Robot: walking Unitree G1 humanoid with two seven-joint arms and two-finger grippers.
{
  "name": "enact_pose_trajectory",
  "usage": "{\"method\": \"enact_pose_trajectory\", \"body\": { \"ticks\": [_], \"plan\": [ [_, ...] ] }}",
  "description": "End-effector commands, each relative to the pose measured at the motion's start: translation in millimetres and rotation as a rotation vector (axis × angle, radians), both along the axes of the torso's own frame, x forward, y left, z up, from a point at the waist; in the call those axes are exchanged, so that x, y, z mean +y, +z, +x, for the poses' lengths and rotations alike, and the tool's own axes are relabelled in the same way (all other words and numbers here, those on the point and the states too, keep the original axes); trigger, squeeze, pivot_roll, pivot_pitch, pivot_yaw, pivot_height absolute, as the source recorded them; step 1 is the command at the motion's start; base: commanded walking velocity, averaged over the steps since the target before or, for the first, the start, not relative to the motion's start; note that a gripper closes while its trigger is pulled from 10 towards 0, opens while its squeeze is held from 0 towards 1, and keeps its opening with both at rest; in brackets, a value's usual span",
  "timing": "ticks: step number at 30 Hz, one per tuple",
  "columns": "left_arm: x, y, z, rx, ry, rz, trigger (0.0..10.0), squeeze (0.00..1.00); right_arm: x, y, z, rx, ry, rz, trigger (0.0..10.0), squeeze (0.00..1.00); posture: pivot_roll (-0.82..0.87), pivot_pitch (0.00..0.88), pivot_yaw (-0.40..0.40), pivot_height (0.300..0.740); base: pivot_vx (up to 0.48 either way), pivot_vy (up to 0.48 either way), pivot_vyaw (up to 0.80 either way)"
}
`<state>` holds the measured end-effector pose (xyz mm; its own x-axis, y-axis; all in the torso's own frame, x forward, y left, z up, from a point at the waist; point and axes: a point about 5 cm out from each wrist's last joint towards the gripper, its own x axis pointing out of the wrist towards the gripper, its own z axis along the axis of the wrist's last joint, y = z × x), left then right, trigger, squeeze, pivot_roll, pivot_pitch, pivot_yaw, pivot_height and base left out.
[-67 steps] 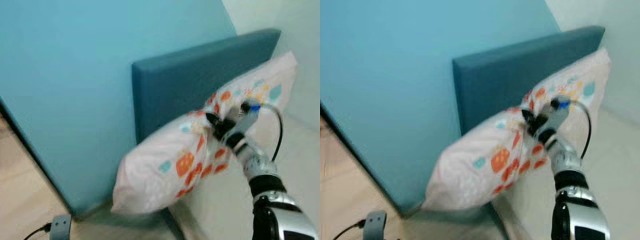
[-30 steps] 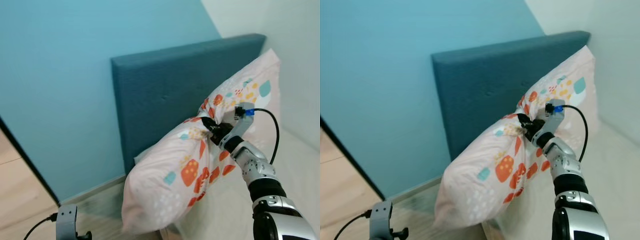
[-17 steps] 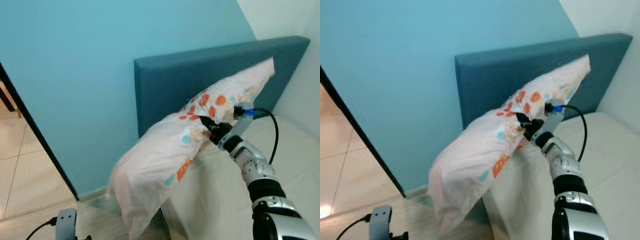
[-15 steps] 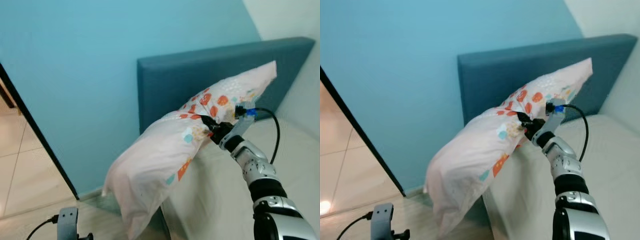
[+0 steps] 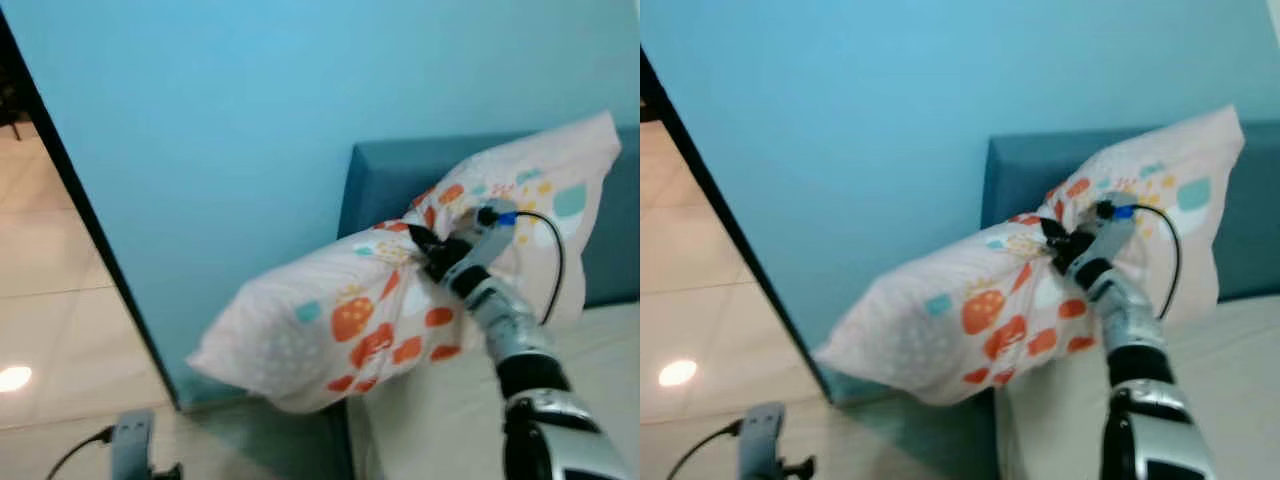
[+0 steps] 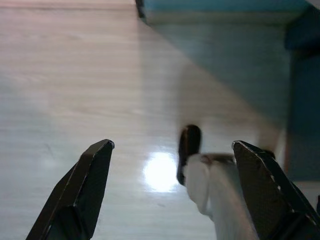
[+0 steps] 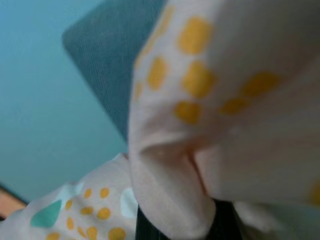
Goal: Clean up the room
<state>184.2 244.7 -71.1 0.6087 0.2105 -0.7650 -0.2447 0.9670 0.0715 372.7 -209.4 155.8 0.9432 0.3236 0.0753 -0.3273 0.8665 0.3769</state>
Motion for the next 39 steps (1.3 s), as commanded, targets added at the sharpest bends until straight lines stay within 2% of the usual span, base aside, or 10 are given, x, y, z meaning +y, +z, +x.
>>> {"method": "enact_pose_trajectory", "body": {
  "ticks": [1, 10, 15, 16, 21, 24, 27, 31, 34, 39],
  "plan": [
    [-1.6, -3, -5.3, 0.028, -0.008, 0.002, 10.0, 0.00, -15.5, 13, 1.9, -0.048, -0.085, 0.031, 10.0, 0.00, -0.04, 0.000, -0.055, 0.740, 0.000, 0.000, 0.00],
    [-3.0, -3, -3.3, 0.030, -0.027, 0.008, 10.0, 0.00, -33.4, 7, -1.5, -0.005, -0.162, 0.082, 10.0, 0.00, -0.05, 0.000, -0.049, 0.740, 0.000, 0.000, -0.61],
    [-4.5, -3, -2.1, 0.029, -0.036, 0.009, 10.0, 0.00, -53.1, 4, -5.1, 0.016, -0.255, 0.064, 10.0, 0.00, -0.04, 0.000, -0.048, 0.740, 0.000, 0.000, -0.15],
    [-4.6, -3, -2.4, 0.029, -0.038, 0.010, 10.0, 0.00, -63.9, 2, -7.7, 0.029, -0.301, 0.065, 10.0, 0.00, -0.04, 0.000, -0.049, 0.740, 0.000, 0.000, 0.00],
    [-2.5, -4, -6.0, 0.035, -0.043, 0.016, 10.0, 0.00, -78.6, -4, -12.9, 0.060, -0.364, 0.102, 10.0, 0.00, -0.03, 0.000, -0.045, 0.740, 0.000, 0.000, 0.00],
    [0.5, -5, -10.9, 0.046, -0.043, 0.024, 10.0, 0.00, -79.9, -13, -15.3, 0.098, -0.373, 0.117, 10.0, 0.00, -0.01, 0.000, -0.041, 0.740, 0.000, 0.000, 0.00],
    [7.9, -8, -22.2, 0.071, -0.045, 0.044, 10.0, 0.00, -72.8, -28, -17.4, 0.159, -0.351, 0.139, 10.0, 0.00, 0.01, 0.018, -0.039, 0.740, 0.000, 0.000, 0.00],
    [14.9, -9, -31.6, 0.090, -0.046, 0.061, 10.0, 0.00, -62.4, -35, -15.5, 0.182, -0.319, 0.155, 10.0, 0.00, 0.03, 0.041, -0.034, 0.740, 0.000, 0.000, 0.00],
    [23.0, -10, -41.7, 0.104, -0.054, 0.079, 10.0, 0.00, -54.9, -23, -8.3, 0.114, -0.272, 0.218, 10.0, 0.00, 0.06, 0.077, -0.024, 0.740, 0.000, 0.000, 0.00],
    [29.7, -10, -48.4, 0.111, -0.069, 0.096, 10.0, 0.00, -58.6, 8, 1.1, -0.011, -0.240, 0.236, 10.0, 0.00, 0.08, 0.109, -0.008, 0.740, 0.000, 0.000, 0.00]
  ]
}}
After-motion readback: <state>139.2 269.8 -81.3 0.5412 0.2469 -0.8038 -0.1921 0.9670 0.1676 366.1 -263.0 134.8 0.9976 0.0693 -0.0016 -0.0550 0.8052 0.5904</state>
